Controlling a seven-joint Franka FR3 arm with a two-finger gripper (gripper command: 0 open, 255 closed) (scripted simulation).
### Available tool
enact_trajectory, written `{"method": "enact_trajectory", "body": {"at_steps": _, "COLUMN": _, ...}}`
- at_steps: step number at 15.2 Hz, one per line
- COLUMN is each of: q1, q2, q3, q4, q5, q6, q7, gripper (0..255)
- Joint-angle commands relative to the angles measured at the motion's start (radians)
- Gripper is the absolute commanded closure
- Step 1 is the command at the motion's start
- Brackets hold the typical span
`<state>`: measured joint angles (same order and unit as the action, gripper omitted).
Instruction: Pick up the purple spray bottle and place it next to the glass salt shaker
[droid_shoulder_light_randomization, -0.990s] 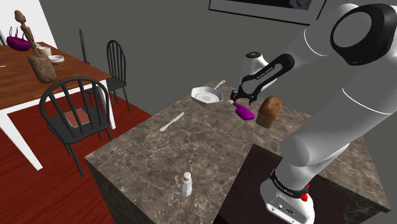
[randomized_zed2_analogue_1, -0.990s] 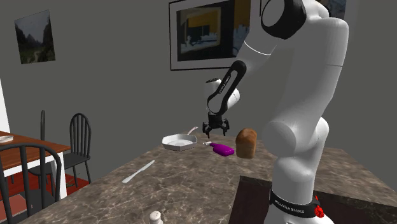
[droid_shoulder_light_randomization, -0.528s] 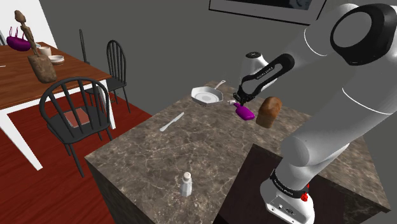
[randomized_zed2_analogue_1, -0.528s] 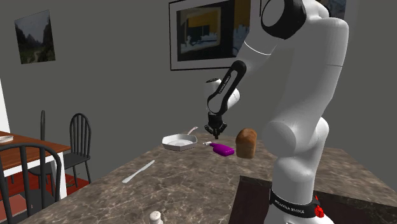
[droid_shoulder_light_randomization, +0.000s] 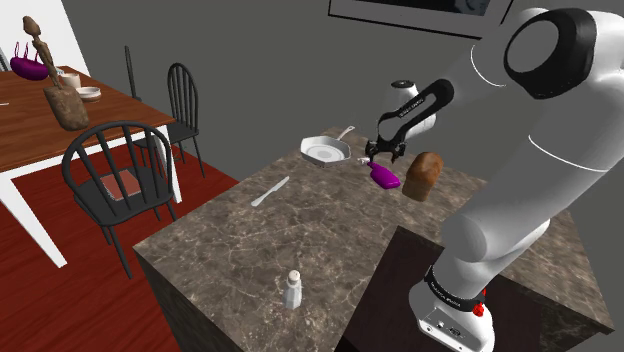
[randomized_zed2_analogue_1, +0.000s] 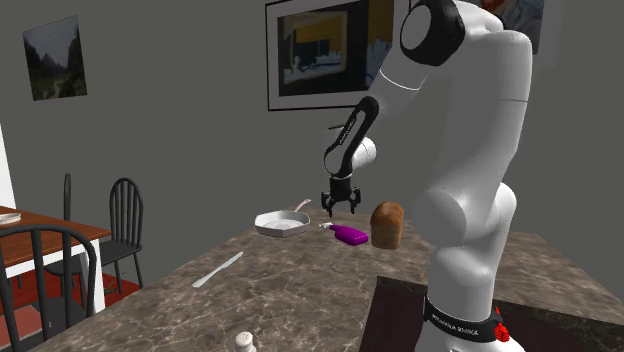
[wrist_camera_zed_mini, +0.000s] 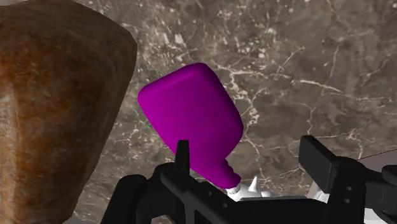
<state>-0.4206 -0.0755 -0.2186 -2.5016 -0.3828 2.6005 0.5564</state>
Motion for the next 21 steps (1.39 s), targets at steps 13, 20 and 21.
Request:
{"method": "enact_trajectory", "body": {"at_steps": 13, "q1": -0.221, "q2": 0.648, "q3": 0.062, "q4": 0.815, "q5": 0.531, "q6": -0.443, "q7": -1.062, "gripper": 0}}
{"method": "enact_trajectory", "body": {"at_steps": 20, "q1": -0.223, "q2": 0.701, "q3": 0.07, "q4": 0.79, "q5": 0.543, "q6": -0.366, "q7": -1.07, "gripper": 0}}
{"method": "enact_trajectory", "body": {"at_steps": 21, "q1": -0.223, "q2": 0.701, "q3": 0.07, "q4": 0.79, "q5": 0.543, "q6": -0.366, "q7": -1.07, "gripper": 0}}
